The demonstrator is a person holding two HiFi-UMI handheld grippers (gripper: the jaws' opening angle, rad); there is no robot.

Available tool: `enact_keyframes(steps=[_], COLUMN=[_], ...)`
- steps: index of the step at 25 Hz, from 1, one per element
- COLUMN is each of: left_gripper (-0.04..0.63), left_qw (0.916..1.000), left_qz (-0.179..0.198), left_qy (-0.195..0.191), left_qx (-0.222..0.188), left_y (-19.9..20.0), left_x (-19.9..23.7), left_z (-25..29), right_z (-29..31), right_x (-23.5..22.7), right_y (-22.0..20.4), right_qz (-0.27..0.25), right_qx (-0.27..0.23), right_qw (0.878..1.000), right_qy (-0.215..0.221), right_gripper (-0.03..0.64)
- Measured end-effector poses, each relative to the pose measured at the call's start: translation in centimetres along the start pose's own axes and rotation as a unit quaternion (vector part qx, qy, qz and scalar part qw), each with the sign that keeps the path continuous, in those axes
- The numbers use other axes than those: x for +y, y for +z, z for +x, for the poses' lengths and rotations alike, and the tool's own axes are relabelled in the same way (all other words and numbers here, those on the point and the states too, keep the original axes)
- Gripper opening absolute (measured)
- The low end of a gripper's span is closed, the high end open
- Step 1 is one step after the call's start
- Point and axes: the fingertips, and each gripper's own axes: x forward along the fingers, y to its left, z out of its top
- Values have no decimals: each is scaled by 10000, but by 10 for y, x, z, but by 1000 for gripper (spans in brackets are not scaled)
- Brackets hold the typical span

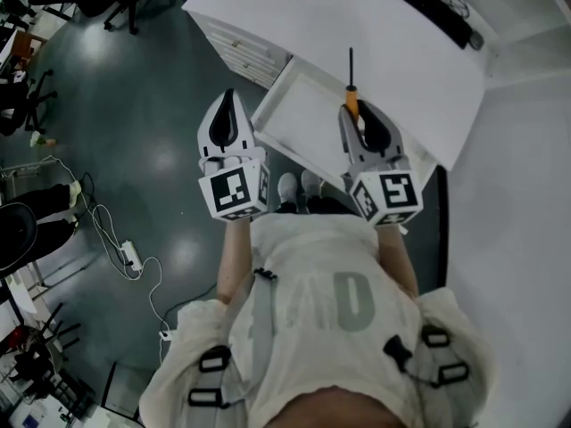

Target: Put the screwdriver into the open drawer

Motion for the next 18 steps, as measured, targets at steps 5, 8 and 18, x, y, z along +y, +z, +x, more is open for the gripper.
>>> enact_keyframes(steps=[5,8,18], left_gripper=[6,6,6], left_qw=[10000,10000,9999], left_qz=[17,-1,19], left_qy=[19,73,65], left_qx=[-21,2,119], left_y=[0,-1,-9], left_x=[4,6,5], left_z=[1,2,6], right_z=[3,5,20], right_x=[5,4,5], right_y=[0,-2,-17], right_qz=[-9,-45,-553], right_qx=[9,45,349], right_qw=[10000,9999,9975], right_qy=[54,97,254], right_gripper=[101,101,101])
